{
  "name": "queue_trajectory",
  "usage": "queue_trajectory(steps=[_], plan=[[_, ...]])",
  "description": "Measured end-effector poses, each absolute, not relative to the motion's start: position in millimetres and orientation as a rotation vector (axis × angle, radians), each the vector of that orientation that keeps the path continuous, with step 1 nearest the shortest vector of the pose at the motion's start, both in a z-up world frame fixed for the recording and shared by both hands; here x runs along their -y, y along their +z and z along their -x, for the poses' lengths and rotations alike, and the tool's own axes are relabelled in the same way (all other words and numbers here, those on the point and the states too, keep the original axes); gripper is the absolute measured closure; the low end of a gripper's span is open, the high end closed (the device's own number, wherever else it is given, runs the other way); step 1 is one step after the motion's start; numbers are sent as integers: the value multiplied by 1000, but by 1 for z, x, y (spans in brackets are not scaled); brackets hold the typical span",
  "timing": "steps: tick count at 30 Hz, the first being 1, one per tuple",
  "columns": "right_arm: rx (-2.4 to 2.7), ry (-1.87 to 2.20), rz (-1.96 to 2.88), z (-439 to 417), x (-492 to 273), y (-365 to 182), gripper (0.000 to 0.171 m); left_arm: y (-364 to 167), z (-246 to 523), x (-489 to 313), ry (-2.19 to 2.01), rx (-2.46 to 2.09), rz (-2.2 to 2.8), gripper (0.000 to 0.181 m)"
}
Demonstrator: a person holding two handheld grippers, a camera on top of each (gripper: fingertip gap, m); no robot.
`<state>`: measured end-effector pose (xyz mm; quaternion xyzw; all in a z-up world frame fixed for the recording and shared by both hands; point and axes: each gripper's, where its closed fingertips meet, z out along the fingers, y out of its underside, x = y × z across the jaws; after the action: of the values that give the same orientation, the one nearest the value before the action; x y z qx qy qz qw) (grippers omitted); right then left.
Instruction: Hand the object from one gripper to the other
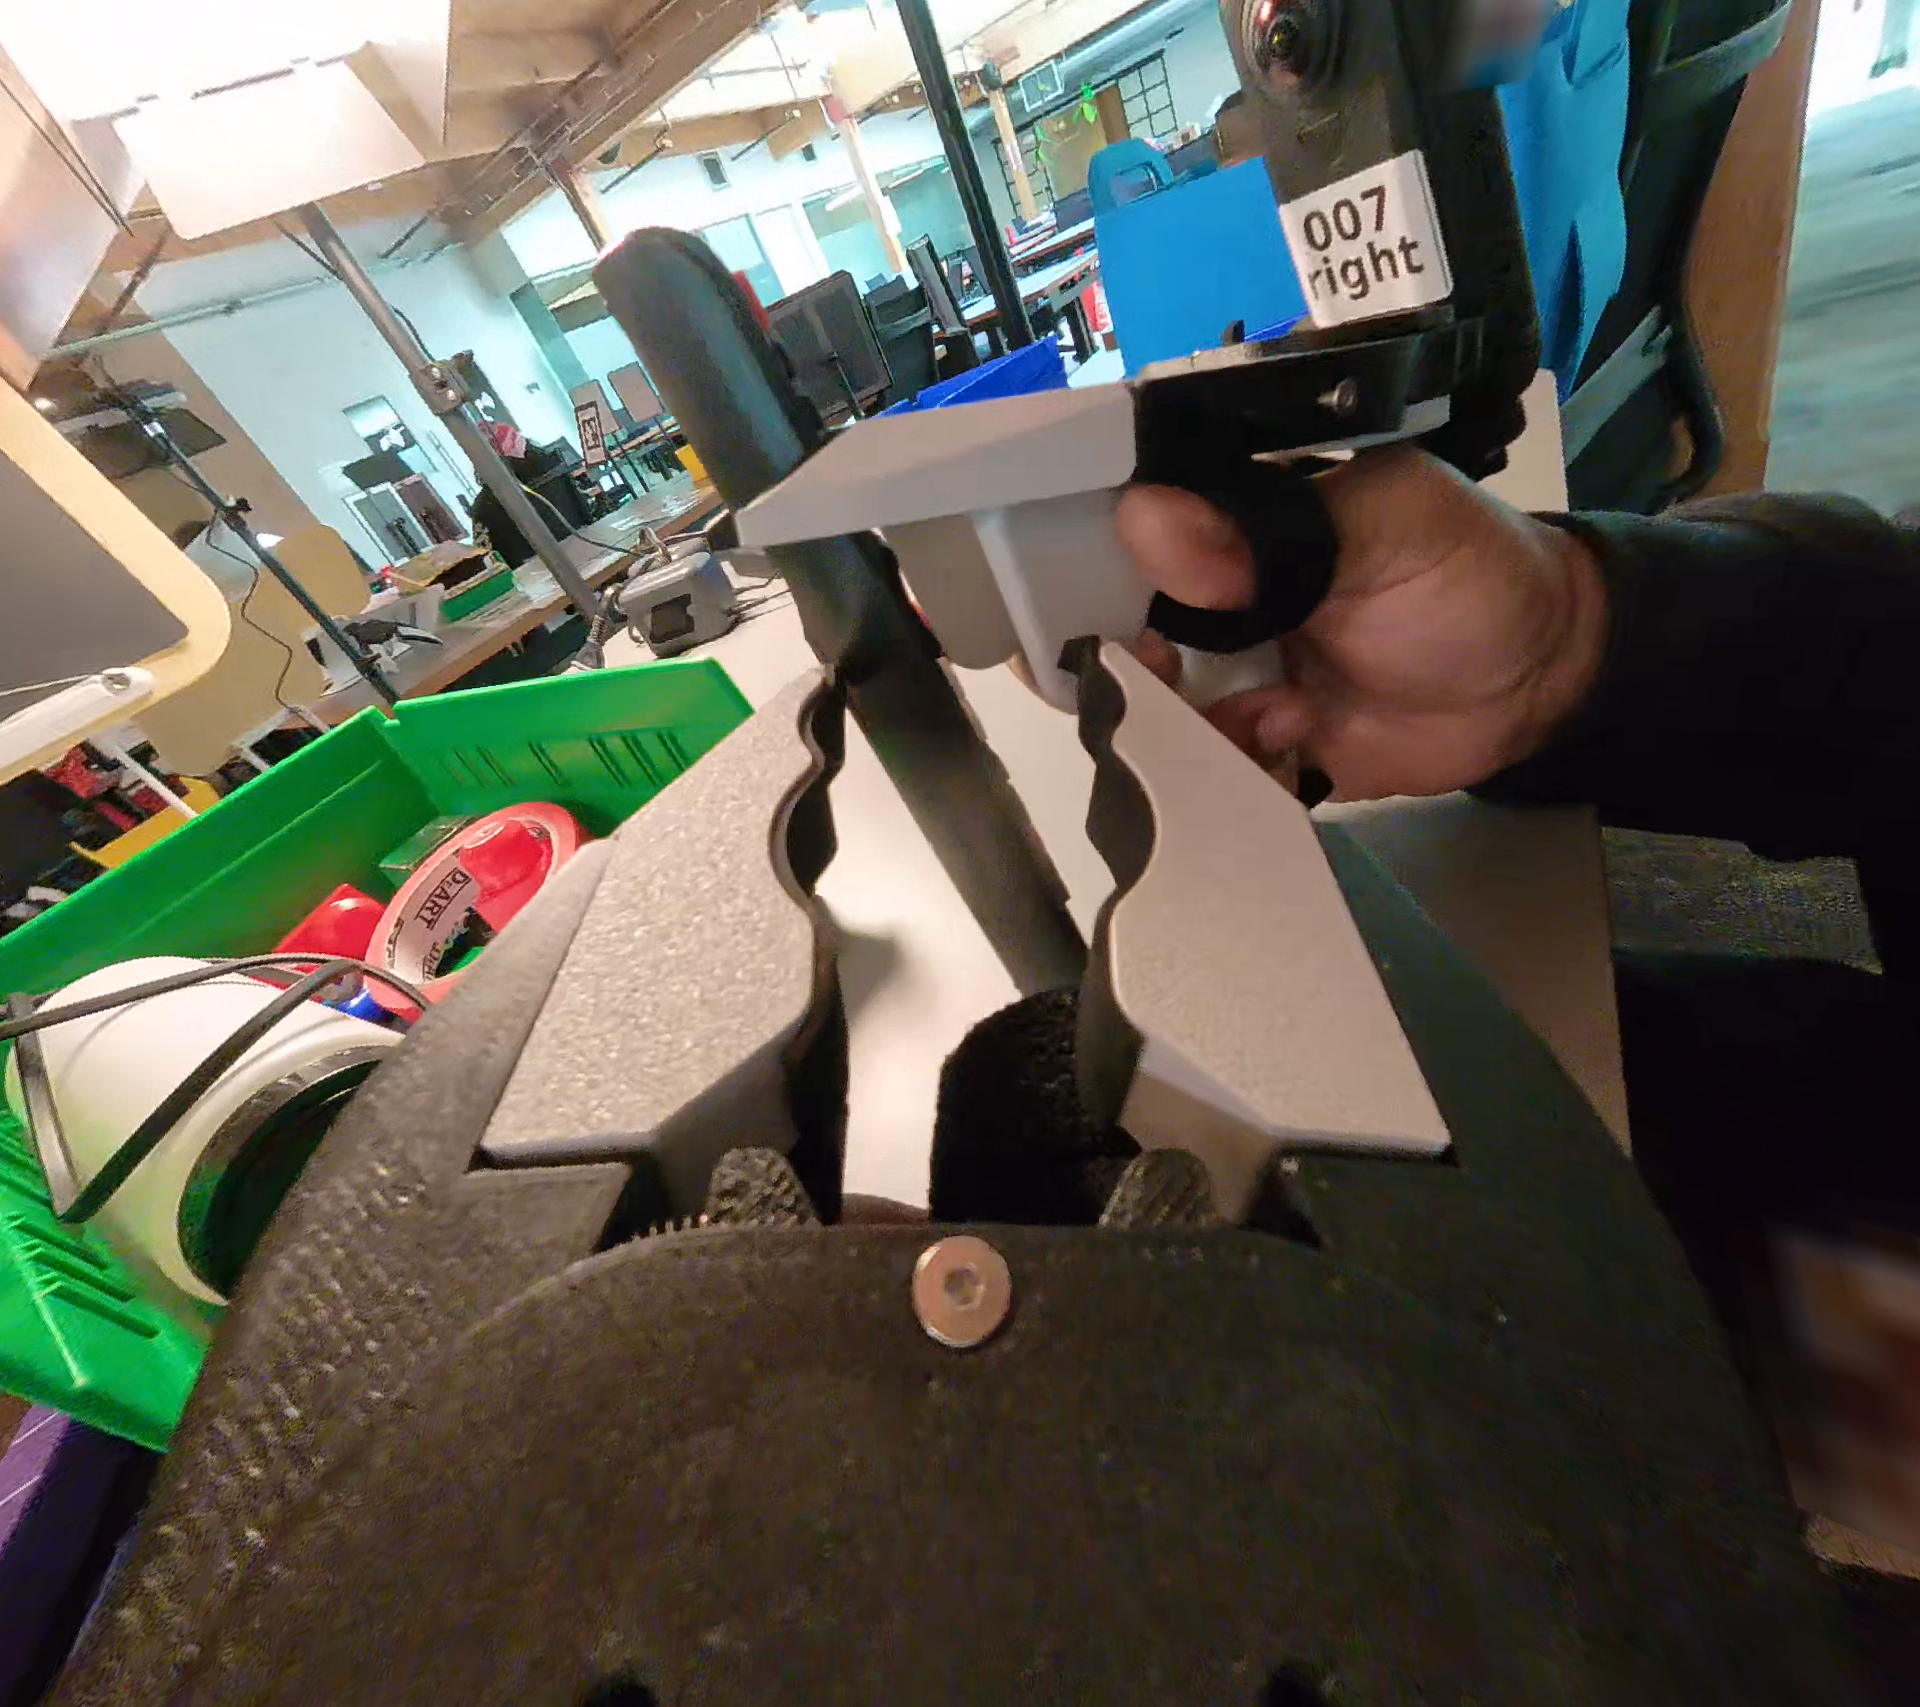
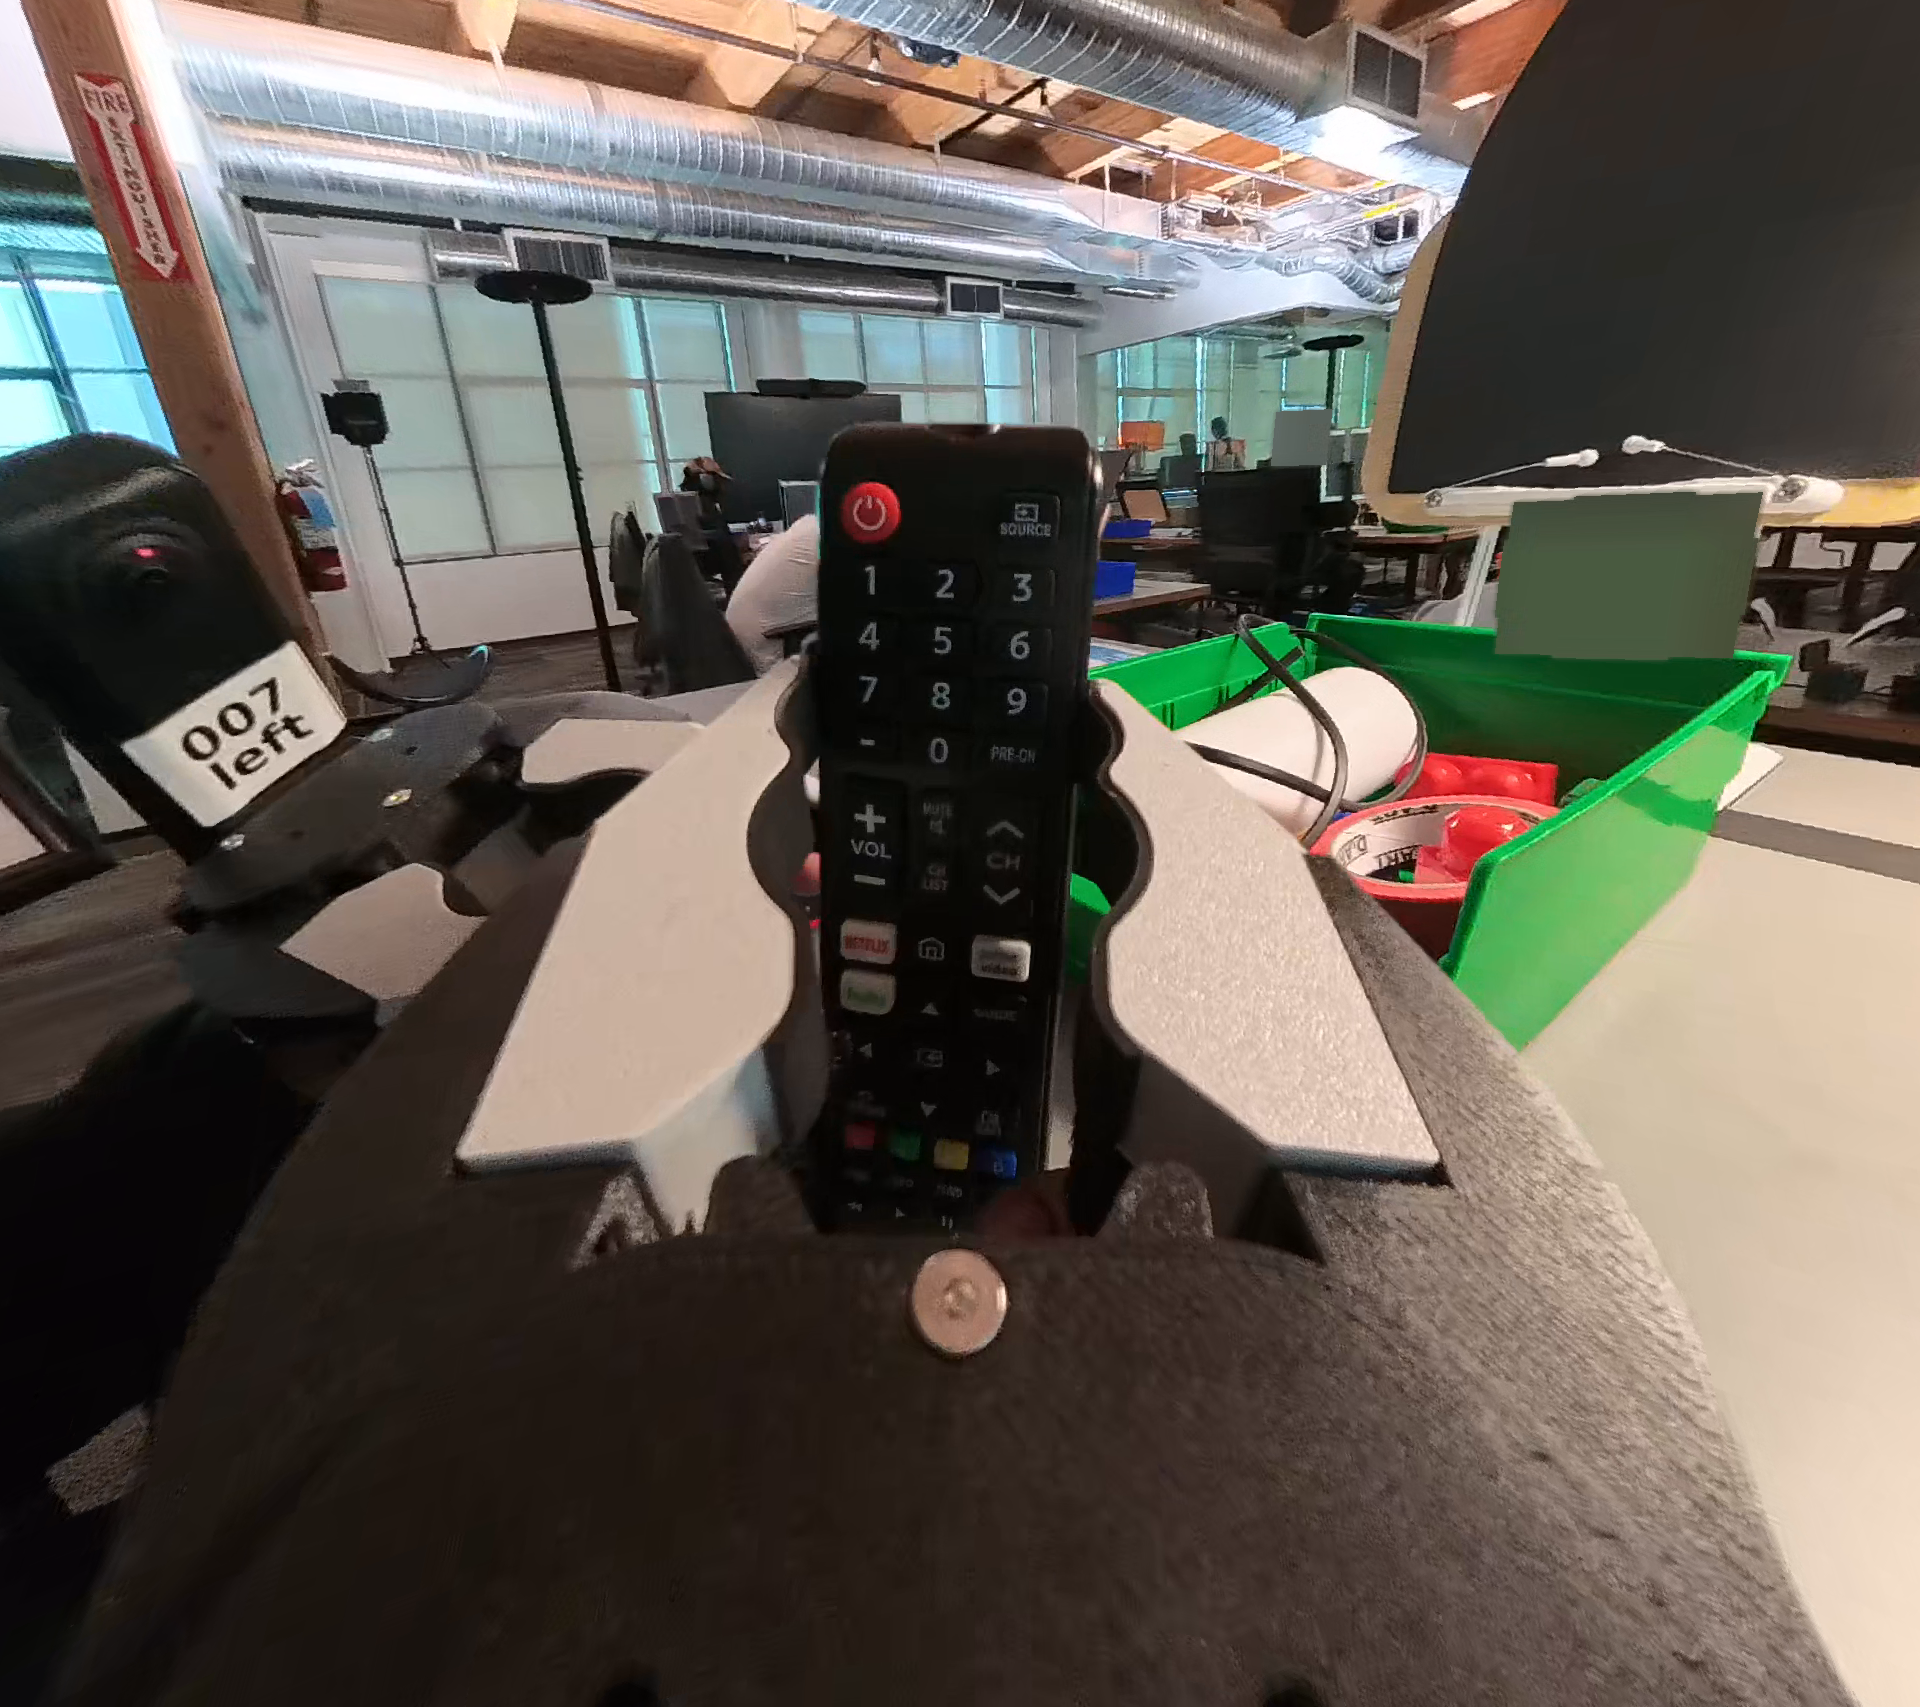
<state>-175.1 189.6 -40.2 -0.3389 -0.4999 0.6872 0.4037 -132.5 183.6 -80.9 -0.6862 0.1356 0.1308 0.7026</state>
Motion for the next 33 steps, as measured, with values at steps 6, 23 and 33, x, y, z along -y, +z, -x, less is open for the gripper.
queue_trajectory(steps=[6, 23, 33], plan=[[1198, 1740, 879, 174, -200, -36, 121, -84, 135, -185, 289, -286, 1549, 138], [1283, 1693, 757, 170, -176, -37, 114, -91, 154, -188, 360, -187, 1603, 156], [1317, 1657, 730, 171, -169, -40, 106, -68, 168, -175, 194, -26, 1490, 158]])
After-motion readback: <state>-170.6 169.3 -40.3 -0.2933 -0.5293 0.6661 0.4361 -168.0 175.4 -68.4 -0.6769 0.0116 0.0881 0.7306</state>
